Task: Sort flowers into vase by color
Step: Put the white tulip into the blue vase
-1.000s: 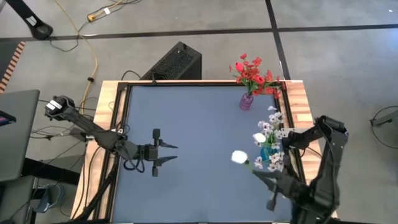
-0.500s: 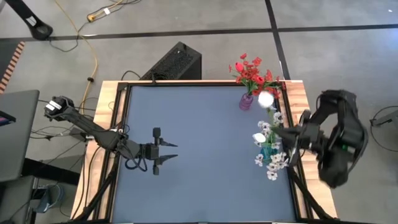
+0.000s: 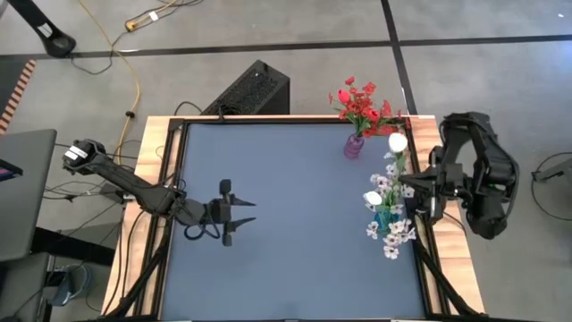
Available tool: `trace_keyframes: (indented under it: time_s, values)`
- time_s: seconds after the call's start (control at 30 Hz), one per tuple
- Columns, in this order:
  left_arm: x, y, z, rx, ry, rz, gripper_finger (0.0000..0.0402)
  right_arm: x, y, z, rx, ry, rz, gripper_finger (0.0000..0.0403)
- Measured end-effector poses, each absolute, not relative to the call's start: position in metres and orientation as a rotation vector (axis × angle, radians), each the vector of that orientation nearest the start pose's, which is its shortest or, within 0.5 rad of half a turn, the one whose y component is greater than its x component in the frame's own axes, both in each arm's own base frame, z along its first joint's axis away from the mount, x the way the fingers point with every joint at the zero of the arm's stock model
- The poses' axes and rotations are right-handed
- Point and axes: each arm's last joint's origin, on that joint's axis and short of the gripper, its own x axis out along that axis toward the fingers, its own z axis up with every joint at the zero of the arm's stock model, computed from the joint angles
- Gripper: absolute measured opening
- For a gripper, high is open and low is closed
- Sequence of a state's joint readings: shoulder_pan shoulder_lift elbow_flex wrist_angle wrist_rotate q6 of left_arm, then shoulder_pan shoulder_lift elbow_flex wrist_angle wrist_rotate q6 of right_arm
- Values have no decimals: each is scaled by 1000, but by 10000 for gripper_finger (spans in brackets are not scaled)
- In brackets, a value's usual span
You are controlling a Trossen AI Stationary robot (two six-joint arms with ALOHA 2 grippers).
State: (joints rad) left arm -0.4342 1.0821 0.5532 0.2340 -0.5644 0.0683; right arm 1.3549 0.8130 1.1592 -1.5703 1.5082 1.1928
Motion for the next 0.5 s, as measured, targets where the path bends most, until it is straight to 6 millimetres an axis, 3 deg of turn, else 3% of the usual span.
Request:
trace_keyframes:
  time_s: [0.27,0.5]
  values:
    - [211,-80,238,141,260,154,163,35,66,337,-42,72,-65,18]
    - [211,-78,239,146,246,250,163,26,81,328,-75,1,40,19]
